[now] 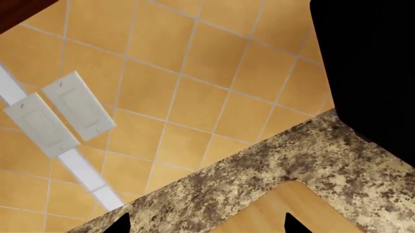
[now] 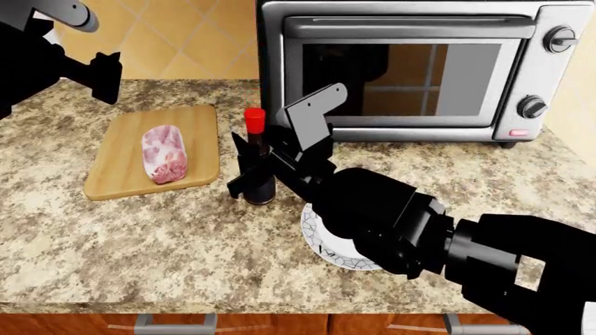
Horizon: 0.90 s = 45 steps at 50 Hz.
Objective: Pick the pork loin from the plate and place it on the cutting board. Then pick the condiment bottle from the cabinet and place it next to the cutting board.
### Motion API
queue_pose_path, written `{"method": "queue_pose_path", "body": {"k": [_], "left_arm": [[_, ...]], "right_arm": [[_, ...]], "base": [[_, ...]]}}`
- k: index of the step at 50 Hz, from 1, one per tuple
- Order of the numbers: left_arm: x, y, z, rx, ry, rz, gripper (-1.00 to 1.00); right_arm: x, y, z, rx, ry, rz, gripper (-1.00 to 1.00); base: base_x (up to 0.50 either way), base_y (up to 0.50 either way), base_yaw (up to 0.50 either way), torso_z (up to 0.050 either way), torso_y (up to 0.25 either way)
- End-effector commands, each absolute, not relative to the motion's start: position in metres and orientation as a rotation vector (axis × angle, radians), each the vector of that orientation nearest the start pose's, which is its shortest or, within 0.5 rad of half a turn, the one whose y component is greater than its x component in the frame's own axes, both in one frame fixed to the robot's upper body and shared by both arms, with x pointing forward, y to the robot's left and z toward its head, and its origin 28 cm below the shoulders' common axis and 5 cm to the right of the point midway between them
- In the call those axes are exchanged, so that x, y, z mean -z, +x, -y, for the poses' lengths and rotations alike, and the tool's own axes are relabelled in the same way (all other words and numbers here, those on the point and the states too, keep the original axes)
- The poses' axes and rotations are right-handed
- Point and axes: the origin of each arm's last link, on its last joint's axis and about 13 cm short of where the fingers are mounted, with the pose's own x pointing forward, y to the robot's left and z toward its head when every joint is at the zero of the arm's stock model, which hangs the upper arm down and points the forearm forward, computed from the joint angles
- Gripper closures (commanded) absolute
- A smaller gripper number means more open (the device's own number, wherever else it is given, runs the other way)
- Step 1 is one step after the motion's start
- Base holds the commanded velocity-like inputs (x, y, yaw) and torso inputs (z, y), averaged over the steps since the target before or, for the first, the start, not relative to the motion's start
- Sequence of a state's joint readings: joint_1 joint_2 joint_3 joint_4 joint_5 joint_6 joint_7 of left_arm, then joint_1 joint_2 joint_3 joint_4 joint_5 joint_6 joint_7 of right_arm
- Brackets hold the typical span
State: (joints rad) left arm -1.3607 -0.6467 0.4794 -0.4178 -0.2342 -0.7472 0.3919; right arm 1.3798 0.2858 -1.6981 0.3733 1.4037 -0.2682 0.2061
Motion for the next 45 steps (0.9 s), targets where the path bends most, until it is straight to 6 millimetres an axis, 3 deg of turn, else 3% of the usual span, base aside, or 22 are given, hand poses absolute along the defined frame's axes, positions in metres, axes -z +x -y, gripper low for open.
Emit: {"method": "queue_pose_path", "body": {"k": [1, 3, 4, 28, 31, 39, 45], "left_arm": [[-0.318, 0.356, -0.37, 0.081, 0.455, -0.069, -1.0], [-0.318, 0.356, -0.37, 0.081, 0.455, -0.069, -1.0], [-0.318, 0.356, -0.37, 0.081, 0.455, -0.069, -1.0], [-0.319, 0.356, -0.368, 0.086, 0.463, -0.065, -1.0], [-0.32, 0.355, -0.368, 0.086, 0.465, -0.065, -1.0], [-0.322, 0.353, -0.368, 0.081, 0.468, -0.061, -1.0], [-0.321, 0.351, -0.368, 0.076, 0.47, -0.062, -1.0]], "right_arm": [[-0.185, 0.353, 0.003, -0.74, -0.044, 0.073, 1.0], [-0.185, 0.353, 0.004, -0.739, -0.043, 0.072, 1.0], [-0.184, 0.353, 0.004, -0.739, -0.043, 0.072, -1.0], [-0.189, 0.352, 0.005, -0.734, -0.038, 0.08, -1.0], [-0.198, 0.353, 0.008, -0.716, -0.038, 0.096, -1.0], [-0.248, 0.346, 0.021, -0.676, -0.054, 0.185, -1.0], [-0.27, 0.339, 0.024, -0.683, -0.046, 0.224, -1.0]], "base": [[0.0, 0.0, 0.0, 0.0, 0.0], [0.0, 0.0, 0.0, 0.0, 0.0], [0.0, 0.0, 0.0, 0.0, 0.0], [0.0, 0.0, 0.0, 0.0, 0.0], [0.0, 0.0, 0.0, 0.0, 0.0], [0.0, 0.0, 0.0, 0.0, 0.0], [0.0, 0.0, 0.0, 0.0, 0.0]]}}
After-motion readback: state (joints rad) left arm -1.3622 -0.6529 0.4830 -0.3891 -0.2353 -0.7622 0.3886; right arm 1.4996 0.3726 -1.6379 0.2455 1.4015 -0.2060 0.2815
